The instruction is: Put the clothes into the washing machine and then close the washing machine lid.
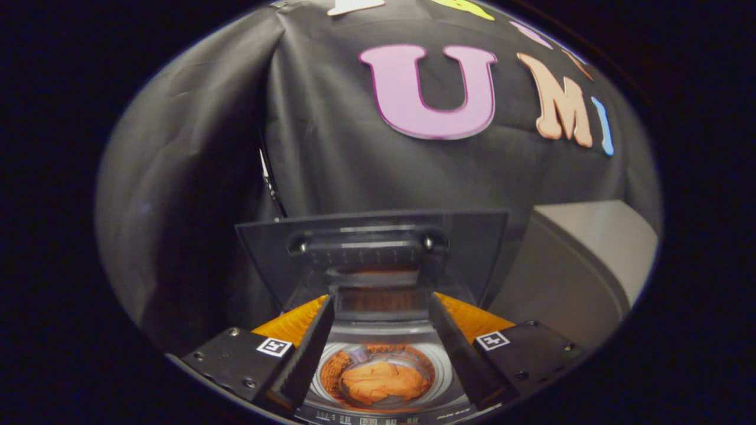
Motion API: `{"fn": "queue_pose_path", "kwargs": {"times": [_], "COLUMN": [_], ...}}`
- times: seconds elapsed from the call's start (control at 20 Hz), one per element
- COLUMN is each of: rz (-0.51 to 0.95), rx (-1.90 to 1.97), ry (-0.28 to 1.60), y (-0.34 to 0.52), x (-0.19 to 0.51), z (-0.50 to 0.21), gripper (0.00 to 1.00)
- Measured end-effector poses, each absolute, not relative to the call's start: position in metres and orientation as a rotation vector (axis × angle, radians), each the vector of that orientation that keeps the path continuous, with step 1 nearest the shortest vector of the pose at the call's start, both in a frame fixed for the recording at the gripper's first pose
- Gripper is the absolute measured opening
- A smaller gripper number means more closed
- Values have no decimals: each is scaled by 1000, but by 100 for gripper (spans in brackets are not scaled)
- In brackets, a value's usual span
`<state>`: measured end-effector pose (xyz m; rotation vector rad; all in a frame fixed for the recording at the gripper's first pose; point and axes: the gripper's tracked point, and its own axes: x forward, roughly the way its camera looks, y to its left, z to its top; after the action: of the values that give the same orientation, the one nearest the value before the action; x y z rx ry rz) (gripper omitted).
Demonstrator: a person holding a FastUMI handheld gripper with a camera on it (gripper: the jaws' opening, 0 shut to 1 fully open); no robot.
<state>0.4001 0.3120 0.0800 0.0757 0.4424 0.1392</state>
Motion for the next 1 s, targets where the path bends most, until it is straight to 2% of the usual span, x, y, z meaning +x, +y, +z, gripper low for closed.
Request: {"fn": "queue_pose_path", "kwargs": {"times": [0.4,0.65,0.8,1.0], "rz": [119,122,97,28], "rx": [0,178,163,76], "ry": [173,107,87,149], "y": [312,331,339,323], "x": [455,503,521,540], "z": [151,165,164,130], "gripper": [96,96,96,96]}}
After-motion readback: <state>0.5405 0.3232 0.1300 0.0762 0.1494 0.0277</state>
